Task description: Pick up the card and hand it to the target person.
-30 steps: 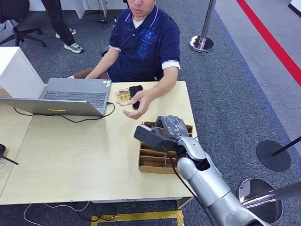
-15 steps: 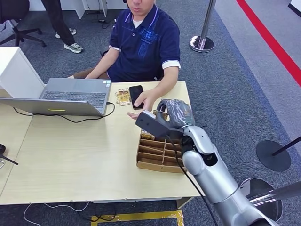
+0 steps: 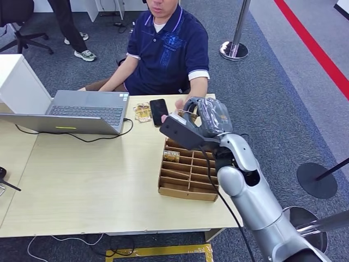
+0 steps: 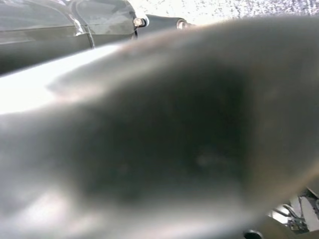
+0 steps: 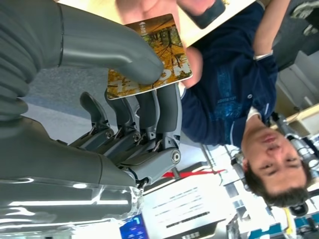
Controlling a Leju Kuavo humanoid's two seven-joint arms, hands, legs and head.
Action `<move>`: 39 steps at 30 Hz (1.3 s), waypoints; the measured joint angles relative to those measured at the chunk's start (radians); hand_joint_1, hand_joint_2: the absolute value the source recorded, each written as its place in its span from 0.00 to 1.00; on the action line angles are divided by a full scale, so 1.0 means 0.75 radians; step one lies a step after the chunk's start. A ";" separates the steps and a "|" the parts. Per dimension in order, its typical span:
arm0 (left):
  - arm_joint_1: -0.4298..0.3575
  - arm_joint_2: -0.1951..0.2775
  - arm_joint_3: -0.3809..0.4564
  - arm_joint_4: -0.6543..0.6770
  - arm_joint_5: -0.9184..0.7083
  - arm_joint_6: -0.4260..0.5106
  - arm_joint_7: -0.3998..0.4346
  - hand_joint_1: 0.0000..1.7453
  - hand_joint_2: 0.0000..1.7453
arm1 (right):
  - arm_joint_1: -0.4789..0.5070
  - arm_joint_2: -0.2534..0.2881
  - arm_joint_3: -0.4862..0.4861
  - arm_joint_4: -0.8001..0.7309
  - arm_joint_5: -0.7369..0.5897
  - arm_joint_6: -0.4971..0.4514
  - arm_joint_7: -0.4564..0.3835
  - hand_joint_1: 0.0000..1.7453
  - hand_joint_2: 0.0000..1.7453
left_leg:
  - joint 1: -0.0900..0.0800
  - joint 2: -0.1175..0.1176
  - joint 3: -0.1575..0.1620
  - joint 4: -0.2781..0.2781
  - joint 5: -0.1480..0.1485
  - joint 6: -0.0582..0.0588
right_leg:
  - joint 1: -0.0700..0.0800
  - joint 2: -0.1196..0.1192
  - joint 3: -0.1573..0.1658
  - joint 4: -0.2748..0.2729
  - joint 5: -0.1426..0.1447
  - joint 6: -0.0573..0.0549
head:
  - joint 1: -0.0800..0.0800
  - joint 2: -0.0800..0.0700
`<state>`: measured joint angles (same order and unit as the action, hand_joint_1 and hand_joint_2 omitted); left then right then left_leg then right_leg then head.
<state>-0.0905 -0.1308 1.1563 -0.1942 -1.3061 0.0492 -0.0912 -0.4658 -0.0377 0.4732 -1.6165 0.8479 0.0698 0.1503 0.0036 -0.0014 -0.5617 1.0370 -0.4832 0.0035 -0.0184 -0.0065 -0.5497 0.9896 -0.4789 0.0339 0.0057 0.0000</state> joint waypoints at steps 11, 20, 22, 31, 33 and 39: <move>-0.006 0.000 0.000 0.000 -0.010 -0.001 0.014 0.00 0.00 | -0.074 0.096 0.009 0.222 -0.068 -0.003 -0.065 0.80 1.00 | 0.000 0.000 -0.001 0.000 0.000 0.000 | 0.000 0.000 0.000 0.000 0.000 0.000 | 0.000 0.000; -0.010 0.000 -0.001 0.000 -0.025 -0.003 0.018 0.00 0.00 | -0.093 0.184 0.034 0.425 -0.097 -0.053 -0.085 0.80 1.00 | 0.000 -0.001 -0.001 0.000 0.000 0.000 | 0.000 0.000 0.000 0.000 0.000 0.000 | 0.000 0.000; -0.010 0.000 -0.001 0.000 -0.025 -0.003 0.018 0.00 0.00 | -0.094 0.192 0.037 0.444 -0.097 -0.055 -0.085 0.80 1.00 | 0.000 -0.001 -0.001 0.000 0.000 0.000 | 0.000 0.000 0.000 0.000 0.000 0.000 | 0.000 0.000; -0.010 0.000 -0.001 0.000 -0.025 -0.003 0.018 0.00 0.00 | -0.101 0.210 0.038 0.494 -0.097 -0.071 -0.086 0.80 1.00 | 0.000 0.000 -0.001 0.000 0.000 0.000 | 0.000 0.000 0.000 0.000 0.000 0.000 | 0.000 0.000; -0.010 0.000 -0.001 0.000 -0.025 -0.003 0.016 0.00 0.00 | -0.104 0.212 0.038 0.503 -0.097 -0.076 -0.087 0.80 1.00 | 0.000 0.000 -0.001 0.000 0.000 0.000 | 0.000 0.000 0.000 0.000 0.000 0.000 | 0.000 0.000; -0.010 0.000 -0.001 0.000 -0.037 -0.004 0.010 0.00 0.67 | -0.110 0.215 0.038 0.521 -0.097 -0.079 -0.088 0.00 1.00 | 0.000 0.000 -0.001 0.000 0.000 0.000 | 0.000 0.000 0.000 0.000 0.000 0.000 | 0.000 0.000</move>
